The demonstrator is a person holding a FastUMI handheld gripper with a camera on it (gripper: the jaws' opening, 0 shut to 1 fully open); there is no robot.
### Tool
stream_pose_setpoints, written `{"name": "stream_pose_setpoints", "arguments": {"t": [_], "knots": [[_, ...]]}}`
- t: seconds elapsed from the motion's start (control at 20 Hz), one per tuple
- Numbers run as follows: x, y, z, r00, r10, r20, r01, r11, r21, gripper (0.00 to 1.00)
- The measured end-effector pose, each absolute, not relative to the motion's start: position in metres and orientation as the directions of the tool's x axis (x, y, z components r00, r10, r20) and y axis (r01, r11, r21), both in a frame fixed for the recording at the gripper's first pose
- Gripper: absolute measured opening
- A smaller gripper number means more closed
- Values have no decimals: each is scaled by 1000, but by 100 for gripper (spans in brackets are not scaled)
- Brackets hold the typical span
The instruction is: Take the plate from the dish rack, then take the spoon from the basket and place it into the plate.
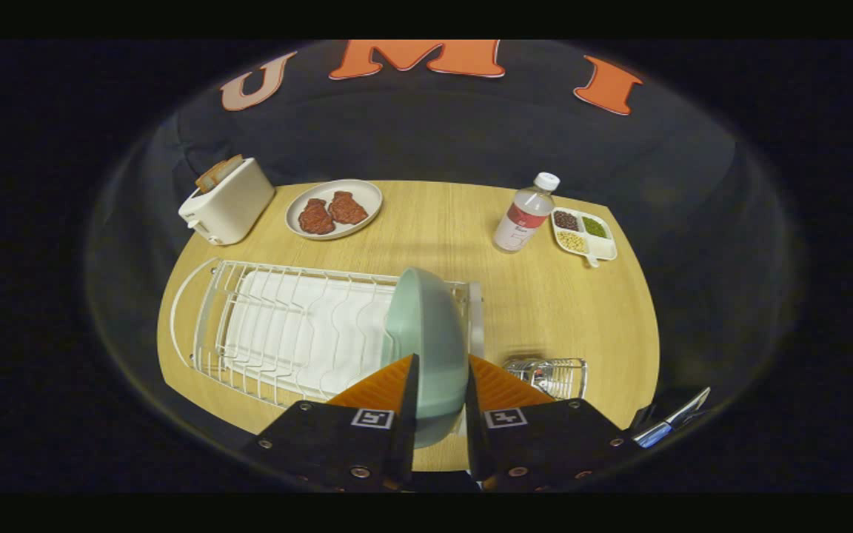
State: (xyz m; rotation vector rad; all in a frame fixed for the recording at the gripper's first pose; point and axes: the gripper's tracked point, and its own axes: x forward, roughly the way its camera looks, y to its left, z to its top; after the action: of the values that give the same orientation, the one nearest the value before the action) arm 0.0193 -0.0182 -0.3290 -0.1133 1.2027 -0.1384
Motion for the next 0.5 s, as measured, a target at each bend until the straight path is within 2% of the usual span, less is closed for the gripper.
{"name": "stream_pose_setpoints", "arguments": {"t": [0.3,0.5], "knots": [[18,-45,-307,407,-278,-870,83,960,-268,22],[0,-42,-301,396,-212,-893,104,977,-186,20]]}}
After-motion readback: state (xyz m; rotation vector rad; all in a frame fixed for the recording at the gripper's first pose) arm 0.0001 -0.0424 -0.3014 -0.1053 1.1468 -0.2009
